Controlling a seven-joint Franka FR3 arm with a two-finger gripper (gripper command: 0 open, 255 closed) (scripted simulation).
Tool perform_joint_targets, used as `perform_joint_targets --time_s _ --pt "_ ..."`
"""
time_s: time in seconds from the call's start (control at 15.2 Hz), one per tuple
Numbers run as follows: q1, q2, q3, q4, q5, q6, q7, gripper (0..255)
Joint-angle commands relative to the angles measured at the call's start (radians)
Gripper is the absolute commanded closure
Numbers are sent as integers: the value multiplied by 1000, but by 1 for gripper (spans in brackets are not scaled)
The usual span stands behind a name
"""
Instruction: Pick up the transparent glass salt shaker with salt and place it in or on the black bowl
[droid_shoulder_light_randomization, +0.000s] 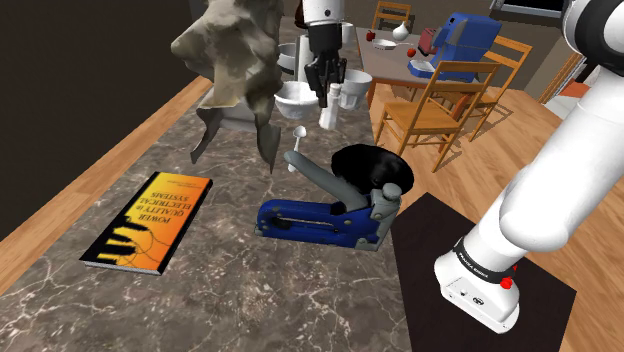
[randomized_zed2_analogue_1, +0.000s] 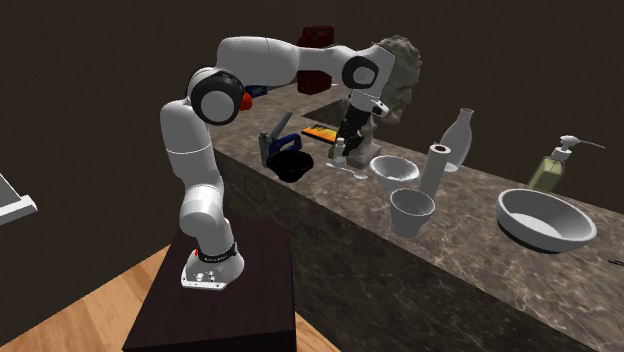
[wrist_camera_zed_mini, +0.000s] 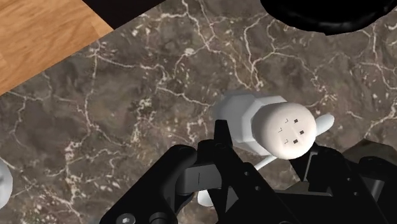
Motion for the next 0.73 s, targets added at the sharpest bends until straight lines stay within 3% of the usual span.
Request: perform_joint_targets --time_s 0.0,0.66 --pt "0 1 0 32 0 -30 3 255" --pt "2 34 2 209 -2 -174 20 255"
